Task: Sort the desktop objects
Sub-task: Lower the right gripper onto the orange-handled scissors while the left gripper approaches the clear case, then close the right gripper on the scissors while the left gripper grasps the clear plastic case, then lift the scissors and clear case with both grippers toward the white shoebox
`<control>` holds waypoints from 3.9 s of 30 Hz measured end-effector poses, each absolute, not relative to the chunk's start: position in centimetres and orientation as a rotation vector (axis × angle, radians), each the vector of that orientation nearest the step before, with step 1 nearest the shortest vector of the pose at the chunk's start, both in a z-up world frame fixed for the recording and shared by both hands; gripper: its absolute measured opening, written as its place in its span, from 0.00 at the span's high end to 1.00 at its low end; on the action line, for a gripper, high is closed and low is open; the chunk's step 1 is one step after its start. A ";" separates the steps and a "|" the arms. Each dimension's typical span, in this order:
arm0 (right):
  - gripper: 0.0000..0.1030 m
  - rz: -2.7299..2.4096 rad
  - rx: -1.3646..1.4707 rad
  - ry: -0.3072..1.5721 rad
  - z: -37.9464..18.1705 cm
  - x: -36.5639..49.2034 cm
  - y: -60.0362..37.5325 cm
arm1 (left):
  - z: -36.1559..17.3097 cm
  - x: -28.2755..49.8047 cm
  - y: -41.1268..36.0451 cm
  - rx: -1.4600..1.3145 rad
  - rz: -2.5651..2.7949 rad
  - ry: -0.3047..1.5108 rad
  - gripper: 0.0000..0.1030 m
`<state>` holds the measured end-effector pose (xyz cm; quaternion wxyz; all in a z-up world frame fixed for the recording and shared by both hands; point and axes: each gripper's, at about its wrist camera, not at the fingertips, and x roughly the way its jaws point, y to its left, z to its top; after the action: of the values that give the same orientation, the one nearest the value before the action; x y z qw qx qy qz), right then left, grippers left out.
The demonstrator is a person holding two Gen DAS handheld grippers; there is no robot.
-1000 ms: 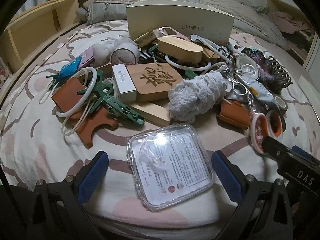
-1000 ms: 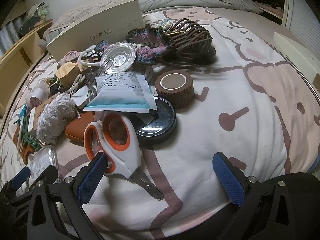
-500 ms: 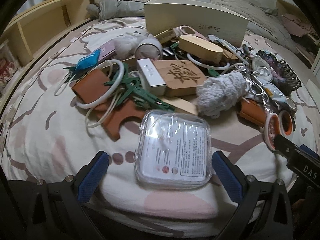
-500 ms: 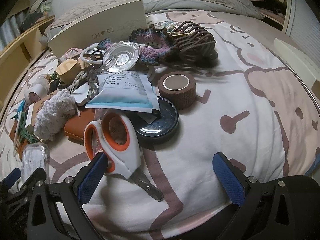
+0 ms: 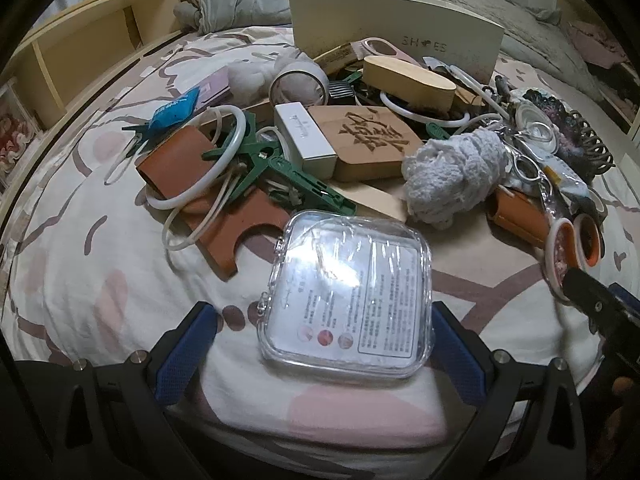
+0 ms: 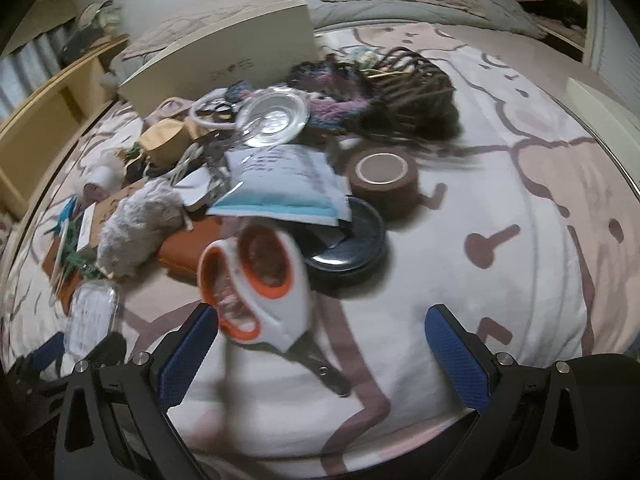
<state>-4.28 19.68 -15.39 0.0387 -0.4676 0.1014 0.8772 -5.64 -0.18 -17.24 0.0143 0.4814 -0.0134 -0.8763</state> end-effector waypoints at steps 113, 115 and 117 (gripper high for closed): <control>0.63 2.873 -1.349 0.274 -11.1 -2.9 17.3 | -11.8 -3.2 0.2 1.315 -2.935 0.029 0.24; 0.63 2.883 -1.331 0.274 -10.6 -2.7 17.2 | -11.2 -3.0 0.2 1.296 -2.945 0.032 0.24; 0.63 2.895 -1.317 0.272 -10.1 -2.4 17.1 | -10.6 -2.7 0.2 1.276 -2.955 0.035 0.24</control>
<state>-2.38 17.10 -10.13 -0.0253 -0.4126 0.0850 0.9066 -2.73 0.20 -10.64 -0.0384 0.3961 0.0108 -0.9174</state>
